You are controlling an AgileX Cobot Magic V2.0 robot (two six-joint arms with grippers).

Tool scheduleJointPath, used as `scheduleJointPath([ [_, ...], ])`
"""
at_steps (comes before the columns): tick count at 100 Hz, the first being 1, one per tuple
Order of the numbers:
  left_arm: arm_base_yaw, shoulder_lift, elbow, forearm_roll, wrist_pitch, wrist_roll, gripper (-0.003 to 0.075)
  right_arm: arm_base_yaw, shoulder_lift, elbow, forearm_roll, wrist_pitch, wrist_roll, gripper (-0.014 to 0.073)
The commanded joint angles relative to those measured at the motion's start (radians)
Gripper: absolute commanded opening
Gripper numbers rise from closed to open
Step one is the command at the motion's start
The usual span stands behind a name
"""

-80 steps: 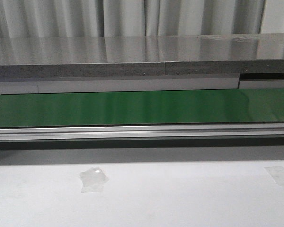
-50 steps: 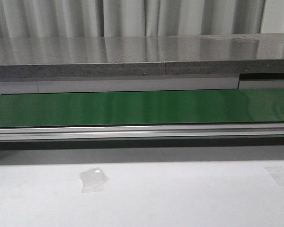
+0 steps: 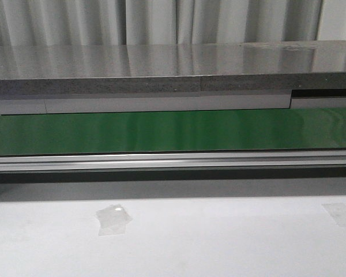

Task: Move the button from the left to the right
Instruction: 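Move the left gripper toward the blue tray holding the yellow button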

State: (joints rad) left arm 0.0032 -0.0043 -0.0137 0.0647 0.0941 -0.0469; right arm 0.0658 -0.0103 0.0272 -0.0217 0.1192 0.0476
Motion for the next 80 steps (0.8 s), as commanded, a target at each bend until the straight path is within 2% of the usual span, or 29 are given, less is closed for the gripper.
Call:
scheduleJointPath([
  [1, 0.003, -0.022, -0.071, -0.020, -0.013, -0.013, -0.0020, -0.001, -0.018, -0.015, -0.004, -0.084, -0.003, -0.0068],
  [20, 0.003, 0.064, -0.221, -0.047, 0.109, -0.013, -0.0020, -0.001, -0.018, -0.015, -0.004, -0.084, -0.003, -0.0068],
  [31, 0.003, 0.139, -0.344, -0.045, 0.225, -0.013, -0.0020, -0.001, -0.018, -0.015, -0.004, -0.084, -0.003, -0.0068],
  [58, 0.003, 0.421, -0.654, 0.000, 0.538, -0.013, -0.0020, -0.001, -0.018, -0.015, -0.004, -0.084, -0.003, -0.0068],
  [80, 0.003, 0.647, -0.830, 0.000, 0.700, -0.013, -0.0020, -0.001, -0.018, -0.015, -0.004, -0.084, -0.003, -0.0068],
])
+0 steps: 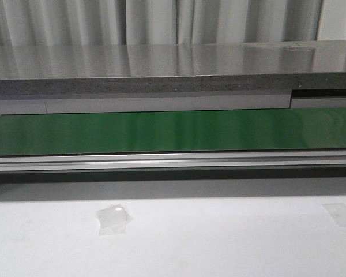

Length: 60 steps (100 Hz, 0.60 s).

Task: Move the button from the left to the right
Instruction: 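Move the left gripper toward the blue tray holding the yellow button, then lower the open left gripper around the yellow-capped push button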

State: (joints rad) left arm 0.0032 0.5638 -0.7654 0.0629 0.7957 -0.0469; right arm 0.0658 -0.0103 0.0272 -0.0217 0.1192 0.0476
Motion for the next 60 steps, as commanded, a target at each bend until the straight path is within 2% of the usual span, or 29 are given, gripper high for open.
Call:
scheduleJointPath([
  [1, 0.003, 0.091, -0.081, 0.002, 0.002, -0.013, -0.0020, -0.001, -0.018, -0.015, -0.004, -0.084, -0.003, -0.0068],
  [48, 0.003, 0.330, -0.119, -0.015, 0.061, -0.008, -0.0012, -0.001, -0.018, -0.015, -0.004, -0.084, -0.003, -0.0068],
  [55, 0.003, 0.335, -0.119, -0.017, 0.065, -0.003, 0.0035, -0.001, -0.018, -0.015, -0.004, -0.084, -0.003, -0.0068],
  [60, 0.003, 0.335, -0.119, -0.017, 0.066, -0.003, 0.0109, -0.001, -0.018, -0.015, -0.004, -0.084, -0.003, -0.0068],
])
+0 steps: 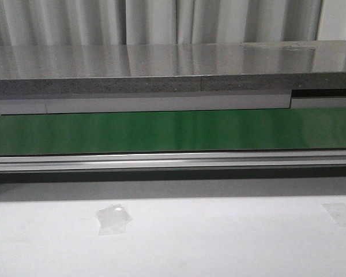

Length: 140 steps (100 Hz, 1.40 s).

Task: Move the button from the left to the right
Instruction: 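Lower the open left gripper around the yellow-capped push button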

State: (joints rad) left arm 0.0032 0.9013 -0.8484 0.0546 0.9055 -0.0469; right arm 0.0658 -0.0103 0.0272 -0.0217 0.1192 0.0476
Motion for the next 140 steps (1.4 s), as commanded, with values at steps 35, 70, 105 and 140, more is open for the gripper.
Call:
scheduleJointPath([
  [35, 0.003, -0.005, -0.036, -0.009, -0.046, -0.001, 0.0692, -0.001, -0.018, -0.015, -0.004, -0.084, -0.003, -0.0068],
  [70, 0.005, -0.005, -0.038, -0.048, -0.061, -0.015, 0.0657, -0.001, -0.018, -0.015, -0.004, -0.084, -0.003, -0.0068],
  [105, 0.081, 0.165, -0.231, 0.049, -0.049, -0.057, 0.0657, -0.001, -0.018, -0.015, -0.004, -0.084, -0.003, -0.0068],
  [140, 0.261, 0.449, -0.426, 0.049, -0.069, -0.035, 0.0657, -0.001, -0.018, -0.015, -0.004, -0.084, -0.003, -0.0068],
])
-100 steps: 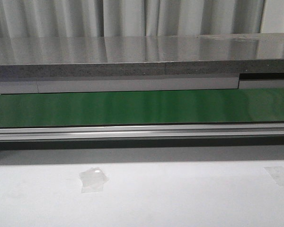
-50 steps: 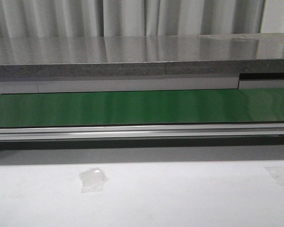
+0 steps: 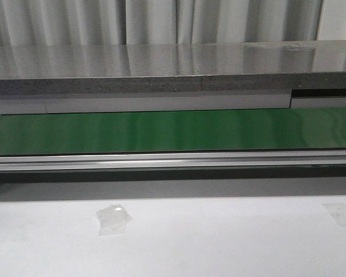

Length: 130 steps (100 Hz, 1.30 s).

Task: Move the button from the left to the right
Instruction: 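Lower the open left gripper around the yellow-capped push button, then close the left gripper on the button body and lift it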

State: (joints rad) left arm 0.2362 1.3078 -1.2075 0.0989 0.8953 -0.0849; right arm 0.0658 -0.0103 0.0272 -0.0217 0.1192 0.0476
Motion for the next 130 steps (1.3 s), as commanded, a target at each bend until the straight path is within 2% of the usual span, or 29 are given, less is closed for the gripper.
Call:
scheduleJointPath([
  [1, 0.032, 0.048, -0.069, 0.003, -0.058, 0.003, 0.0657, -0.001, -0.018, -0.015, -0.004, -0.084, -0.003, -0.0068],
  [37, 0.070, 0.301, -0.168, 0.000, -0.109, 0.007, 0.0655, -0.001, -0.018, -0.015, -0.004, -0.084, -0.003, -0.0068],
  [65, 0.070, 0.428, -0.173, -0.014, -0.194, 0.007, 0.0654, -0.001, -0.018, -0.015, -0.004, -0.084, -0.003, -0.0068],
  [130, 0.071, 0.594, -0.177, -0.027, -0.276, 0.007, 0.0650, -0.001, -0.018, -0.015, -0.004, -0.084, -0.003, -0.0068],
])
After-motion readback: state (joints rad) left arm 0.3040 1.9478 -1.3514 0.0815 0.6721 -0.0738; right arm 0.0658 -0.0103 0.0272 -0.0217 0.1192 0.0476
